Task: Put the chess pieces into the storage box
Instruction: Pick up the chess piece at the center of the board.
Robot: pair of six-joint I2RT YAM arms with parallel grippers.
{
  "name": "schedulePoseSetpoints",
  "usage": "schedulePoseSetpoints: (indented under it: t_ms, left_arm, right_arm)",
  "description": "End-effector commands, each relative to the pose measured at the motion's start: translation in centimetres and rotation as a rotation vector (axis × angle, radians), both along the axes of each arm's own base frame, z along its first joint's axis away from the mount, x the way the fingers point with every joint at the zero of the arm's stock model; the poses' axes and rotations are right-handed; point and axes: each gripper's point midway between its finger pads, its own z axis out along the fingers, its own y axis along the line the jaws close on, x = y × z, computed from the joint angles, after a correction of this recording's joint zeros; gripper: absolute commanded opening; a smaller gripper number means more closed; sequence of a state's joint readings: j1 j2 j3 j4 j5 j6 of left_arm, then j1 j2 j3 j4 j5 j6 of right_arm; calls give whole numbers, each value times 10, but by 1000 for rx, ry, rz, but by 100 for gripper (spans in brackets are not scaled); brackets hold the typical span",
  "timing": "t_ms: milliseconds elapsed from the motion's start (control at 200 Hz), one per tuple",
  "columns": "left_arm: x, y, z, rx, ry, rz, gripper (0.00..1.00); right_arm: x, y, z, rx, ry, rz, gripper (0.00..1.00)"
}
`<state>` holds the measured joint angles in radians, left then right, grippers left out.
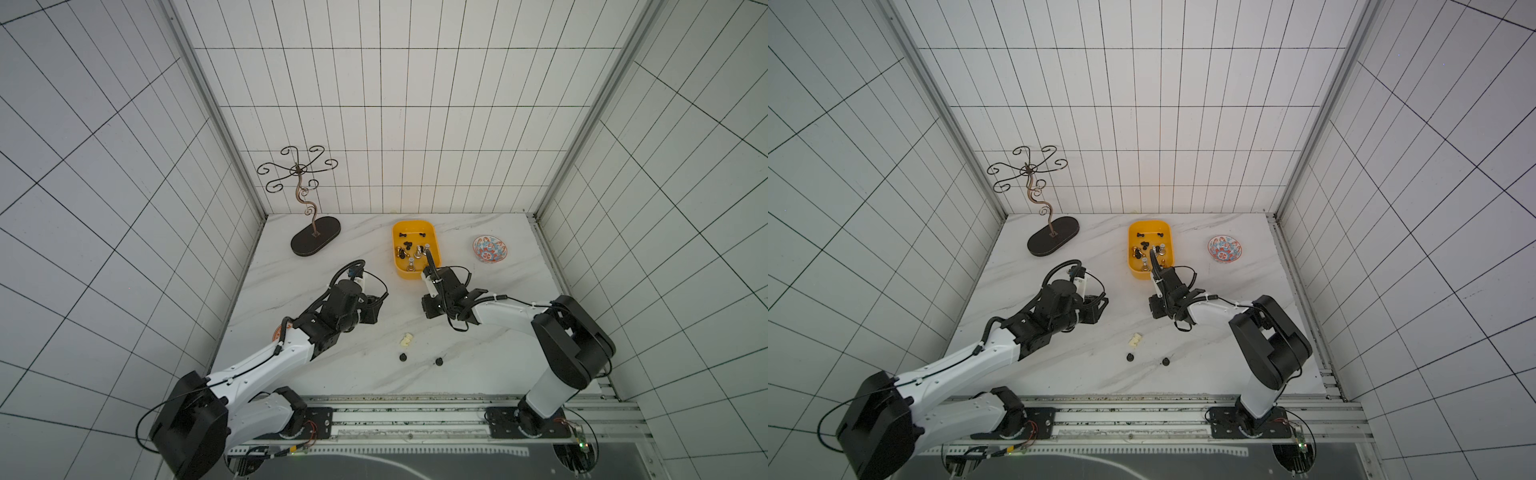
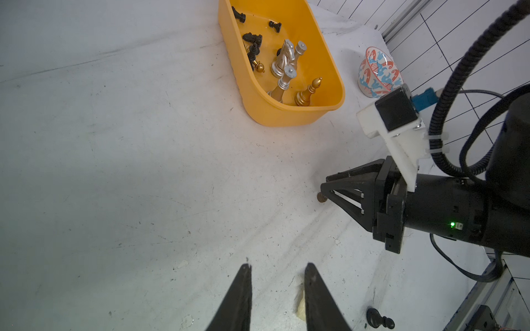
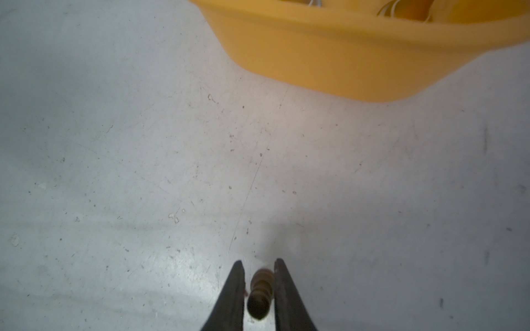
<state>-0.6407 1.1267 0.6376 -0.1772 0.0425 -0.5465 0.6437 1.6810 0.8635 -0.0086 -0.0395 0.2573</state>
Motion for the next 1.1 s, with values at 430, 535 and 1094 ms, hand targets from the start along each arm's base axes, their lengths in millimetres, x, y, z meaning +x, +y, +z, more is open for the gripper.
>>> schedulePoseSetpoints:
  t_ms: [430,535,1094]
  left_arm:
    - [2,1,13,-20,-32,18,31]
    - [2,1,13,-20,-32,20,31]
    - [1,3,12,-17,-31,25,31]
  right_arm:
    - [2,10,5,13,-11,14,14]
    - [2,9,5,16,-9,12,13]
    - [1,9,13,-9,-17,26,26]
